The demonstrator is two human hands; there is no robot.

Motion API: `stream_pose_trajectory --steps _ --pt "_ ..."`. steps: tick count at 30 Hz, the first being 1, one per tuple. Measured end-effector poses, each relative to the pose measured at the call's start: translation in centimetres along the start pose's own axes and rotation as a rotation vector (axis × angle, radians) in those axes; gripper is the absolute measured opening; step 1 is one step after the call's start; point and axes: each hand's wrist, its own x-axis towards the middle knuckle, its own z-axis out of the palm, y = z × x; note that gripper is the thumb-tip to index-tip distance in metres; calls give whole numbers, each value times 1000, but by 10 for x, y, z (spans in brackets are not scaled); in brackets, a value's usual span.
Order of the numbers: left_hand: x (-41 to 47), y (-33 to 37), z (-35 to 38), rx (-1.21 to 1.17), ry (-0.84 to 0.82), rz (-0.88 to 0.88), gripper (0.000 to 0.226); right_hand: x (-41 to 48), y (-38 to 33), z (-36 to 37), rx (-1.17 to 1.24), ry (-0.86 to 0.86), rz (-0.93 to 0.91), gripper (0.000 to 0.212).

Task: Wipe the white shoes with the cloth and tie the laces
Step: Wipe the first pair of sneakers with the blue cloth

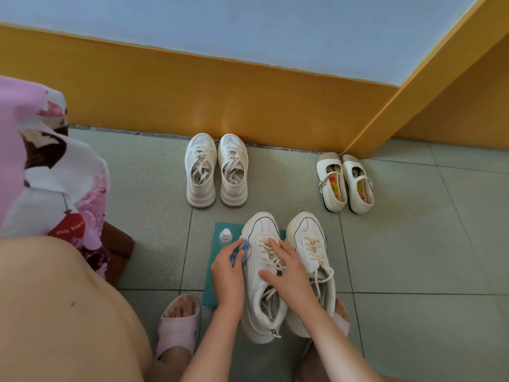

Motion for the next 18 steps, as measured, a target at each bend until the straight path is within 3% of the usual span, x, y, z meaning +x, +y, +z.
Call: stream_pose_trajectory --steps 5,13,18 --pt "-10 -11 -2 62 20 69 24 3 1 1 -7 -2 -3 71" --pt "-34 -24 -14 15 -28 -31 23 3 2 1 -5 -6 -8 70" --pt "-25 -5 -11 -18 49 -20 21 2 4 0 25 -14 -9 70"
